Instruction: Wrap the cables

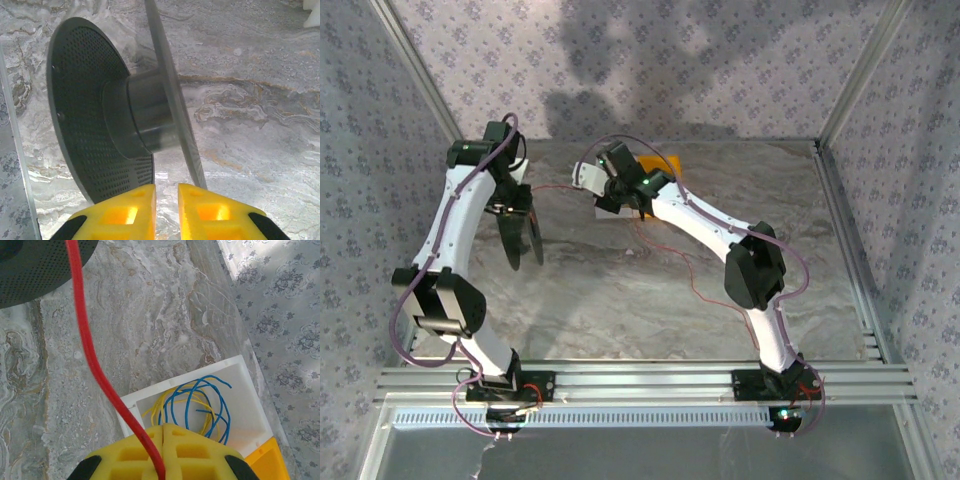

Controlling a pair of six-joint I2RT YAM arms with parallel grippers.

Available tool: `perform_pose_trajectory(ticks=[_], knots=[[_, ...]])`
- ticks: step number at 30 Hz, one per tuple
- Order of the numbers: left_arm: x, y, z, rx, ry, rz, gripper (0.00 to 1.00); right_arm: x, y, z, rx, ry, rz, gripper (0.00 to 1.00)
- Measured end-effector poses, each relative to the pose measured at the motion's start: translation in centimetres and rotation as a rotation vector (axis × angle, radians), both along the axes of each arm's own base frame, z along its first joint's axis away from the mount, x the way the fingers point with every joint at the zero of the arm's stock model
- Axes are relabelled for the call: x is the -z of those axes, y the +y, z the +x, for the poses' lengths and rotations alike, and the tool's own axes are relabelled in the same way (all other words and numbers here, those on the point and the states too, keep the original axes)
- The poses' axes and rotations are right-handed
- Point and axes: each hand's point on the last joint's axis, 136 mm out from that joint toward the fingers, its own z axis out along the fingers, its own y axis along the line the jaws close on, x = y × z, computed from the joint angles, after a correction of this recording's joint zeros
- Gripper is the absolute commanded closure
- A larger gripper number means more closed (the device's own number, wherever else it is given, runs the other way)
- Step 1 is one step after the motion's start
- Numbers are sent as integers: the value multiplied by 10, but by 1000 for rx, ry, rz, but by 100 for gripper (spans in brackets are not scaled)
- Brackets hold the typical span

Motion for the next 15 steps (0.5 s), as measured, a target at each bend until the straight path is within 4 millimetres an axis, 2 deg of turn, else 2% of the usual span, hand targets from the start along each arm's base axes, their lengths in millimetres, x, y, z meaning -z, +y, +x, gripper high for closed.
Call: perform_pose_trajectory(ticks=[7, 11, 15], knots=[[22, 10, -19, -24, 62, 4, 79, 1, 1, -2, -5, 3, -1, 100], [31, 9, -22, -28, 75, -14, 80, 2, 2, -3, -5, 6, -1, 100], [31, 5, -19, -23, 59, -38, 78, 3, 2, -3, -5, 8, -2, 100]])
